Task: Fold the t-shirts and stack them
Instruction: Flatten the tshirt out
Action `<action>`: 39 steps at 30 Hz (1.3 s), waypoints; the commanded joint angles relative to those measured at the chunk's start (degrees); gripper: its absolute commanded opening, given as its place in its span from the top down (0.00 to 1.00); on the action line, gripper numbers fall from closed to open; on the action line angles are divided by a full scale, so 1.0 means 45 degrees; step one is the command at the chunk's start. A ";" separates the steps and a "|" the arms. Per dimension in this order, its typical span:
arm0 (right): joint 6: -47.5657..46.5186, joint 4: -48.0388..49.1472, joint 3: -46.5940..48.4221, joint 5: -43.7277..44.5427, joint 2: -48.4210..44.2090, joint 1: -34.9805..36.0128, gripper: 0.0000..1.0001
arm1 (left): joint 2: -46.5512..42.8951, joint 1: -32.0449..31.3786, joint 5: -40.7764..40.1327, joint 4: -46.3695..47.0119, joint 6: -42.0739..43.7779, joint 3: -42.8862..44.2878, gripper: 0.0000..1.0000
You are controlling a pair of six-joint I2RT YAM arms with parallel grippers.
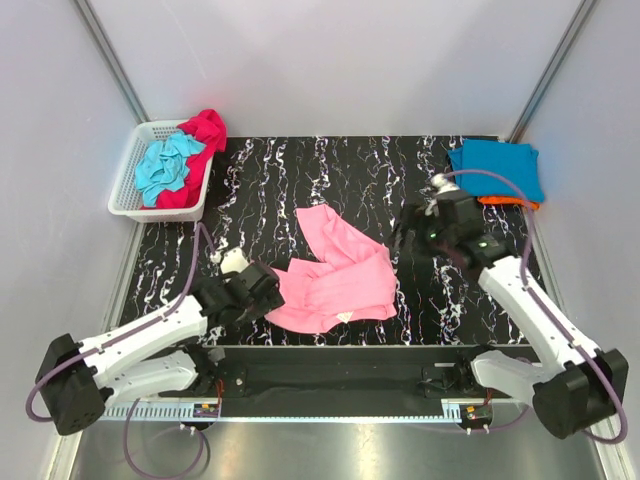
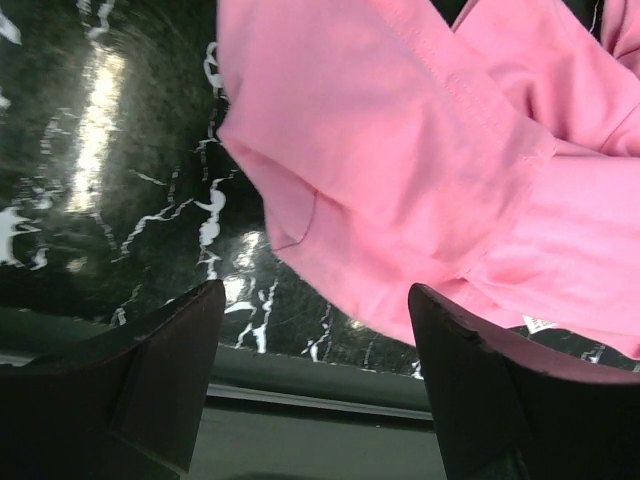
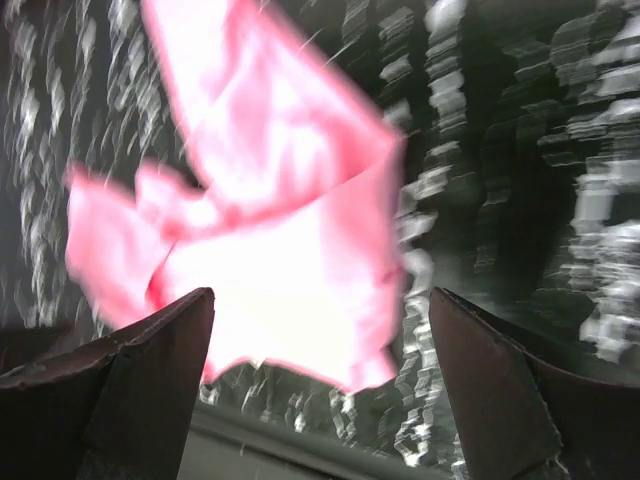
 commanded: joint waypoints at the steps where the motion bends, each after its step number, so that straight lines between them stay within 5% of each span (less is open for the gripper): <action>1: 0.0015 0.1109 -0.0375 -0.1257 0.0670 0.1726 0.05 | 0.0203 0.1044 0.2231 0.2673 0.0798 -0.0153 0.22; 10: 0.0543 0.2105 -0.0807 -0.1708 0.2603 0.4693 0.16 | 0.1395 0.3897 0.5749 0.5370 0.2169 -0.0779 0.22; 17: 0.0973 0.3627 -0.0397 -0.2115 0.4379 0.6551 0.23 | 0.1123 0.5205 0.6357 0.5469 0.2501 -0.1032 0.22; 20: 0.1091 0.4642 -0.0260 -0.2487 0.5493 0.6845 0.34 | 0.0889 0.6065 0.6885 0.5547 0.2735 -0.1286 0.22; 39: 0.1344 0.7379 0.1986 -0.2820 0.9478 0.7198 0.37 | 0.0303 0.8702 0.8585 0.5391 0.3965 -0.1834 0.22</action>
